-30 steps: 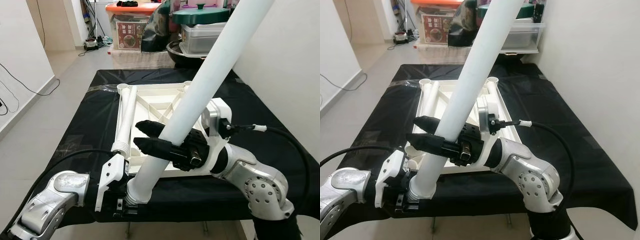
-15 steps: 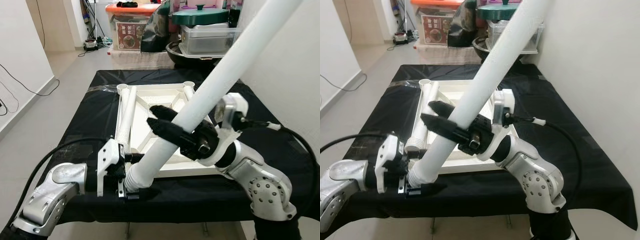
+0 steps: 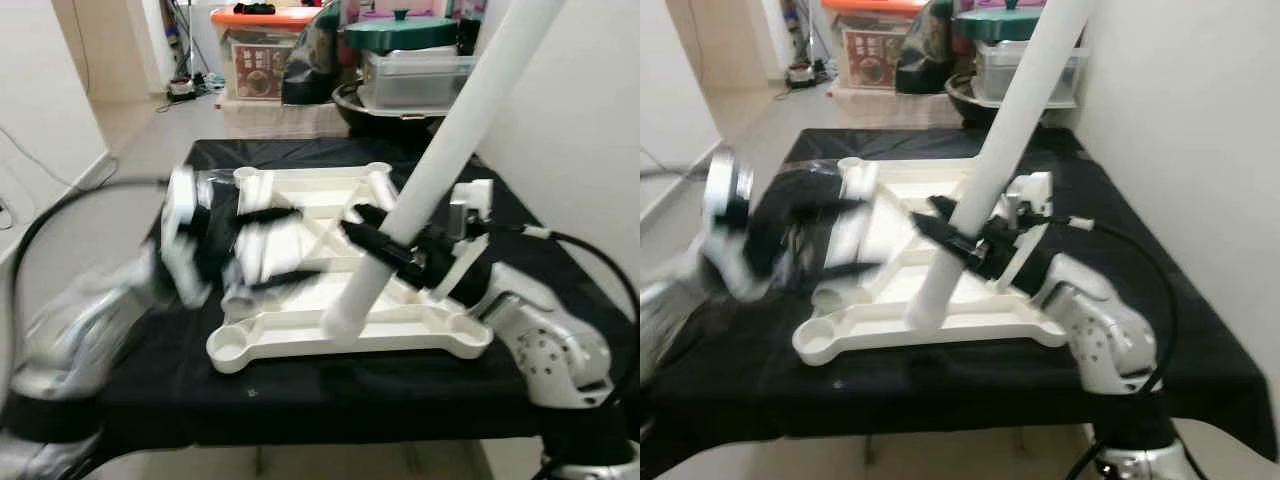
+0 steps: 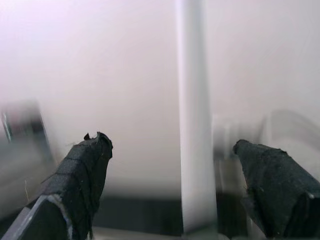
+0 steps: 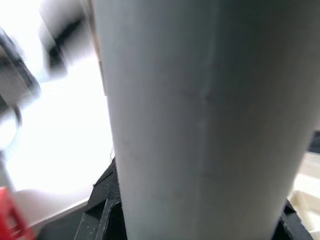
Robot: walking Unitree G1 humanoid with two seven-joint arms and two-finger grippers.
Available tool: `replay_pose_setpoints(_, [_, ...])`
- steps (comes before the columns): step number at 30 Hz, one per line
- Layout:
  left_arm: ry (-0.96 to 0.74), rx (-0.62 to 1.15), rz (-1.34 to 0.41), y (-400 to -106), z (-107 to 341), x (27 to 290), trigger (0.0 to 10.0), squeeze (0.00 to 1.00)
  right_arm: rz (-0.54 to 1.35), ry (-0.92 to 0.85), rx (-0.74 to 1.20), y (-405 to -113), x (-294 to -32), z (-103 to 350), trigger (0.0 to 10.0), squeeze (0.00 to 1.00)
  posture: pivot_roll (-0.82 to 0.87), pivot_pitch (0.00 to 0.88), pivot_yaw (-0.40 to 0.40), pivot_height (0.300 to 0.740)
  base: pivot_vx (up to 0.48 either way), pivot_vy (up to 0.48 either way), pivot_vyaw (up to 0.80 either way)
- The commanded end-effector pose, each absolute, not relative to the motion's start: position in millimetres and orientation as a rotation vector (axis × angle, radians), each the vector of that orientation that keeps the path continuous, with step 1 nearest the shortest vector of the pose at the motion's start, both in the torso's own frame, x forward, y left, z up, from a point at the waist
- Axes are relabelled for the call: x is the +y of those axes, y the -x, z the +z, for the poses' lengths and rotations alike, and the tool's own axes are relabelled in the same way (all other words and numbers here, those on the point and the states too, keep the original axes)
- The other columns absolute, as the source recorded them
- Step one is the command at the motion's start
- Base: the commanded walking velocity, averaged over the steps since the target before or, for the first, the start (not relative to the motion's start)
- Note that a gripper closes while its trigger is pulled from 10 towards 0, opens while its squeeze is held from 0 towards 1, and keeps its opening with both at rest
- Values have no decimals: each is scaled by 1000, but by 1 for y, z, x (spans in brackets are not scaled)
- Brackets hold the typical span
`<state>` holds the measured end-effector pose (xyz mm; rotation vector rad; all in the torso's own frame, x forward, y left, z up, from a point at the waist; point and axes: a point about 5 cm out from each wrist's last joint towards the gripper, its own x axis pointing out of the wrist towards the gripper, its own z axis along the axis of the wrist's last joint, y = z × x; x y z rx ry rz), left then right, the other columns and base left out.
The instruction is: Building children table
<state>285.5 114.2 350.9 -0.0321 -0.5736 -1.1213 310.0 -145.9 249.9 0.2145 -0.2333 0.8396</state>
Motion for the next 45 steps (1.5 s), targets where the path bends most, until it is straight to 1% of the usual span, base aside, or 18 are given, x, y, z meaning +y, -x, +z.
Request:
replay_pose_setpoints(1, [74,-728,-1124,-280,382,104,10000,0,721,-217,-267,-320,-153,255,0,0,30,0,-57,740,0,0,0])
replay_pose_setpoints(3, [74,-728,-1124,-280,382,104,10000,0,721,-217,-267,-320,-153,255,0,0,30,0,-57,740,0,0,0])
replay_pose_setpoints(6, [149,-905,-1234,-268,429,89,10000,0,599,-221,-303,-332,-160,261,0,0,25,0,-51,740,0,0,0])
replay_pose_setpoints(9, [162,-953,-1273,-263,442,85,10000,0,561,-224,-316,-336,-163,263,0,0,25,0,-51,740,0,0,0])
replay_pose_setpoints(11, [222,-1114,-1372,-243,478,77,10000,0,515,-240,-331,-338,-167,265,0,0,24,0,-37,740,0,0,0])
replay_pose_setpoints(12, [249,-1166,-1399,-235,488,75,10000,0,505,-245,-333,-338,-167,265,0,0,24,0,-37,740,0,0,0])
replay_pose_setpoints(13, [249,-1166,-1399,-235,488,75,10000,0,505,-245,-333,-338,-167,265,0,0,24,0,-37,740,0,0,0])
replay_pose_setpoints(14, [312,-1262,-1444,-220,503,78,10000,0,489,-254,-333,-336,-168,262,0,0,22,0,-33,740,0,0,0])
replay_pose_setpoints(22, [400,-1384,-1409,-204,518,85,10000,0,476,-279,-338,-334,-166,258,0,0,39,0,-38,740,0,0,0])
replay_pose_setpoints(25, [393,-1417,-1402,-202,518,87,10000,0,479,-282,-335,-335,-164,256,0,0,51,0,-40,740,0,0,0])
replay_pose_setpoints(27, [363,-1490,-1388,-197,518,91,10000,0,492,-285,-335,-337,-160,255,0,0,50,0,-33,740,0,0,0])
replay_pose_setpoints(33, [297,-1478,-1324,-196,517,102,10000,0,507,-283,-346,-335,-156,257,0,0,46,0,-41,740,0,0,0])
replay_pose_setpoints(35, [239,-1493,-1216,-203,520,116,10000,0,506,-277,-336,-334,-157,254,0,0,34,0,-29,740,0,0,0])
replay_pose_setpoints(36, [239,-1493,-1216,-203,520,116,10000,0,506,-277,-336,-334,-157,254,0,0,34,0,-29,740,0,0,0])
replay_pose_setpoints(38, [162,-1502,-1134,-207,518,130,10000,0,494,-275,-327,-334,-160,252,0,0,37,0,-34,740,0,0,0])
replay_pose_setpoints(40, [164,-1440,-1072,-217,510,143,10000,0,477,-276,-323,-335,-162,250,0,0,26,0,-27,740,0,0,0])
replay_pose_setpoints(42, [162,-1327,-988,-234,493,158,10000,0,461,-274,-326,-335,-164,251,0,0,18,0,-25,740,0,0,0])
replay_pose_setpoints(45, [173,-1266,-956,-241,484,164,10000,0,455,-274,-327,-335,-165,251,0,0,18,0,-25,740,0,0,0])
